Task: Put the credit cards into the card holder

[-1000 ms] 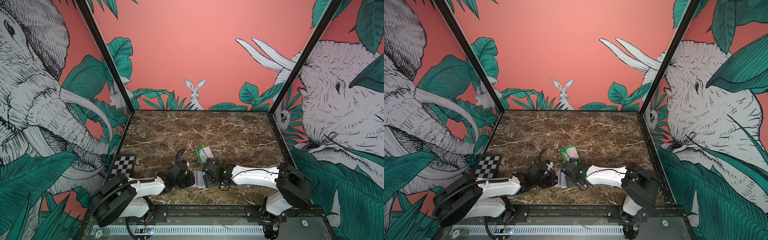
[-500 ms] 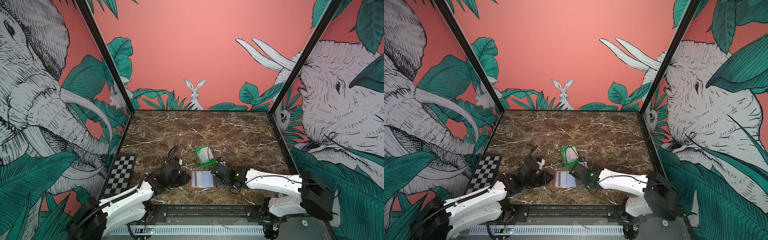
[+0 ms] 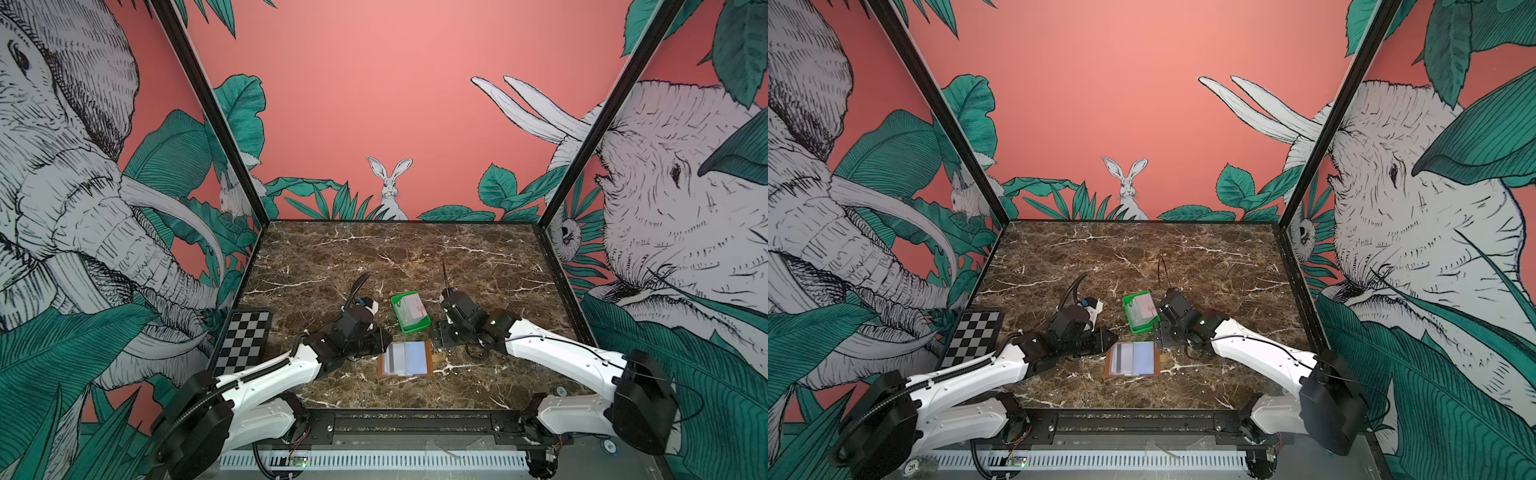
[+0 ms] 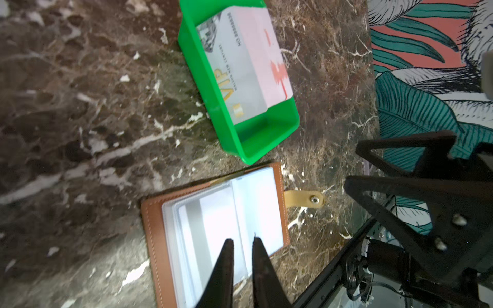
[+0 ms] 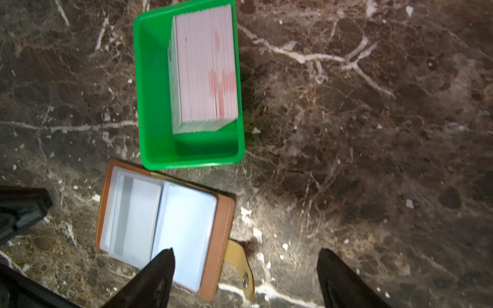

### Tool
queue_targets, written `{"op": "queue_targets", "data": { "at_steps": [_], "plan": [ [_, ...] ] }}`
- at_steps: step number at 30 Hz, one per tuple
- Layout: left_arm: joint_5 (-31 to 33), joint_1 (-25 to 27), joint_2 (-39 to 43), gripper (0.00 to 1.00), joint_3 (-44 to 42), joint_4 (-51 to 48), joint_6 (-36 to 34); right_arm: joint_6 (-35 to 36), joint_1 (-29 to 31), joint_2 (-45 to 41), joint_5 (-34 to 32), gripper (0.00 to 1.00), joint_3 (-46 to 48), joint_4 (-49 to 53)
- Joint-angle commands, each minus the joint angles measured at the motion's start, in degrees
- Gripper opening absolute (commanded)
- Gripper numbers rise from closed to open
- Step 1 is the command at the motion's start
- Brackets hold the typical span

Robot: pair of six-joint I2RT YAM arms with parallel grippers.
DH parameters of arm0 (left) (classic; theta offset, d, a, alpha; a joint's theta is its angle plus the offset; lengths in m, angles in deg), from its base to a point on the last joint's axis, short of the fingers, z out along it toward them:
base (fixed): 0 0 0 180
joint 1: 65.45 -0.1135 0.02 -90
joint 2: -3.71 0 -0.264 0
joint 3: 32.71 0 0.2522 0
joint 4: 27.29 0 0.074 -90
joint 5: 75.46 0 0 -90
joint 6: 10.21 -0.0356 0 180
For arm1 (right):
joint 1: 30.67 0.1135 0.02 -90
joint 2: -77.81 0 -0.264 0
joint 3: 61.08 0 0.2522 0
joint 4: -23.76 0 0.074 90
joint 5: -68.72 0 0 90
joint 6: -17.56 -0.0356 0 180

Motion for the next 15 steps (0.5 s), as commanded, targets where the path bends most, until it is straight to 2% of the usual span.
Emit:
{"op": "queue_targets", "data": {
  "at_steps": [1, 15],
  "plan": [
    [0.4, -0.6, -3.1, 0.19, 3.6, 2.2, -3.5, 4.2, -1.5, 4.0, 4.3, 0.86, -2.6, -4.1],
    [-7.3, -5.9, -15.3, 0.23, 12.2, 6.5, -4.7, 5.0, -5.0, 17.4, 9.1, 0.84, -11.1, -10.1]
  ]
}}
